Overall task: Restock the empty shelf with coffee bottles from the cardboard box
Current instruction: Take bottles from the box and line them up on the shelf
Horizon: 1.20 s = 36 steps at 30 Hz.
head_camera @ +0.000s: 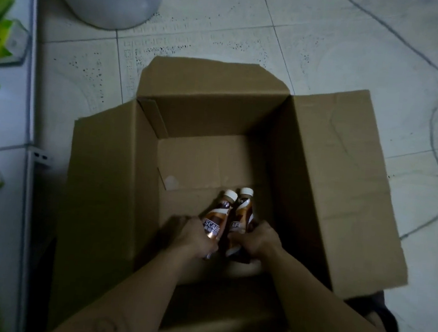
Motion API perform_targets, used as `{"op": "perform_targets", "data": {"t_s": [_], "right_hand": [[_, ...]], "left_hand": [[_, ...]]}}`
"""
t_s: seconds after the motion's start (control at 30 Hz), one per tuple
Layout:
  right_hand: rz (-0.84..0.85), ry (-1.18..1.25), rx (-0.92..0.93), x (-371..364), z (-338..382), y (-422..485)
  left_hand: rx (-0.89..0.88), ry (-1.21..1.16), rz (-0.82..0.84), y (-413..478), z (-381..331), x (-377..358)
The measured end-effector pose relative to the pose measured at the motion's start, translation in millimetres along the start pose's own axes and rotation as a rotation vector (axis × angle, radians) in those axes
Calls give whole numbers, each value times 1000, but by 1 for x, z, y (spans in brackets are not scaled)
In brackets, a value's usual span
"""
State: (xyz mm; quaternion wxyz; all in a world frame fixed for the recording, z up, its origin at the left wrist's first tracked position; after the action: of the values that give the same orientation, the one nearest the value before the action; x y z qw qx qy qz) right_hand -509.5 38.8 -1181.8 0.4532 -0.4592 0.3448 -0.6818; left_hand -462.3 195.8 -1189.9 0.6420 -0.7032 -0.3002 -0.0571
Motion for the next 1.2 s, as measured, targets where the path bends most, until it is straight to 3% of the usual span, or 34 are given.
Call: {"op": "perform_targets", "data": {"t_s": [0.1,0.4,0.6,0.83,1.0,1.2], "right_hand": [[-11,-15,-7,-1,-14,-3],[92,-101,-10,-14,-10,9],[118,-51,-26,-11,-11,14],[103,-35,-19,-2,-15,8],[97,12,176,23,24,-45],[-2,35,572,77,109,-179]], "left_hand": [[6,-42,-100,-7,7,-8],[-44,22,-9,7,-8,2],[-194,-216,61,13,7,-7],[-255,-167,151,10,1,1],[-323,-290,98,-34,-18,46],[-594,-345,-198,-184,-58,149]]}}
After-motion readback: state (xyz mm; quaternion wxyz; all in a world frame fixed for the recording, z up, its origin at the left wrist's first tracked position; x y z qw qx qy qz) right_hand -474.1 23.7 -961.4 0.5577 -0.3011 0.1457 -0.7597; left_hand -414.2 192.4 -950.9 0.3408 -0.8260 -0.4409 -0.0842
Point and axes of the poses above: each hand's wrist, its own y-axis towards the middle knuckle, its own x-axis out of the back of the hand, z = x × y, the point moved 4 cm from there along y, towards the middle knuckle, and after that the axes turned 14 degrees about y, right-handed, at the moved point
